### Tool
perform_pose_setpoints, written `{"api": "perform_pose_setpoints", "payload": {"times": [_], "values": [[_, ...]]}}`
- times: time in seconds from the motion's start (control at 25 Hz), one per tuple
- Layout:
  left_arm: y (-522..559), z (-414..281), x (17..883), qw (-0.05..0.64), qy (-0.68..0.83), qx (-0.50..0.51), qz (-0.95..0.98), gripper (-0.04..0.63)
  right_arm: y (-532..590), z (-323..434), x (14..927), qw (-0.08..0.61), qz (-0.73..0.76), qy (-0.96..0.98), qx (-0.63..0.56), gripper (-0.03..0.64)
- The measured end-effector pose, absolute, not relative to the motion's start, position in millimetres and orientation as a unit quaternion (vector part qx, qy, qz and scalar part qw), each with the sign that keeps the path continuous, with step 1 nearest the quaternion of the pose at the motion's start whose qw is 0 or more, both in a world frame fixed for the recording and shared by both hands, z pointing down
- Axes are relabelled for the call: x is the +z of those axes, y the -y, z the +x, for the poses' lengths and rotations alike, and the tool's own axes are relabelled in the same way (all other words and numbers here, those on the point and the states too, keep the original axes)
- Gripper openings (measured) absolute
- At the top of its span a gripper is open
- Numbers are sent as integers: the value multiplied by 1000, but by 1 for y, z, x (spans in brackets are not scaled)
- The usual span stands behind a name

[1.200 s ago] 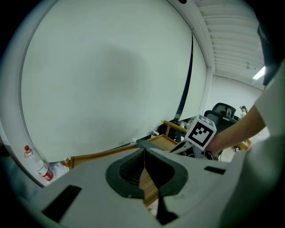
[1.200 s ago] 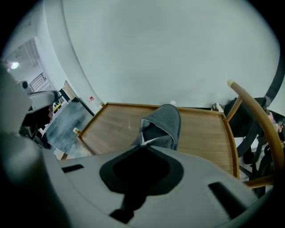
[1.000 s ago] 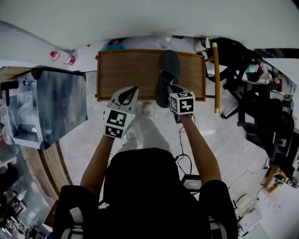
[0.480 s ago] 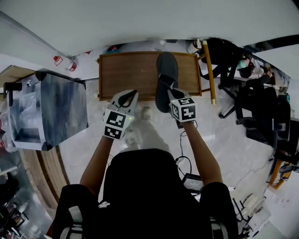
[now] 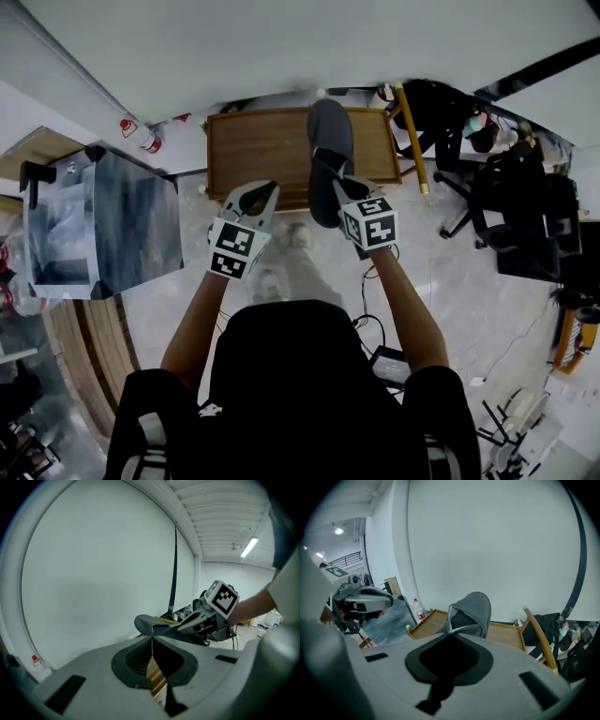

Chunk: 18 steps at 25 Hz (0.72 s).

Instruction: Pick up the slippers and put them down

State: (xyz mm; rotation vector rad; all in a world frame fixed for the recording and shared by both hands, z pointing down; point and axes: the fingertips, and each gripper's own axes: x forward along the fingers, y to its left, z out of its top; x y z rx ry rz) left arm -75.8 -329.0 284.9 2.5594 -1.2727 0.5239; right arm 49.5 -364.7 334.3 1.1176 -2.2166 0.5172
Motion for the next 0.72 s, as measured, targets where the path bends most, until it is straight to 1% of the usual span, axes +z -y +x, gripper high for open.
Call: {"api": "perform_pose_setpoints", "payload": {"times": [0.28, 0.72], "values": [[294, -96, 265, 90, 449, 169, 873, 8, 330, 36, 305, 272, 429, 842, 179, 9], [237, -110, 266, 87, 452, 164, 872, 8, 278, 17, 288, 250, 427, 854, 162, 9]]}}
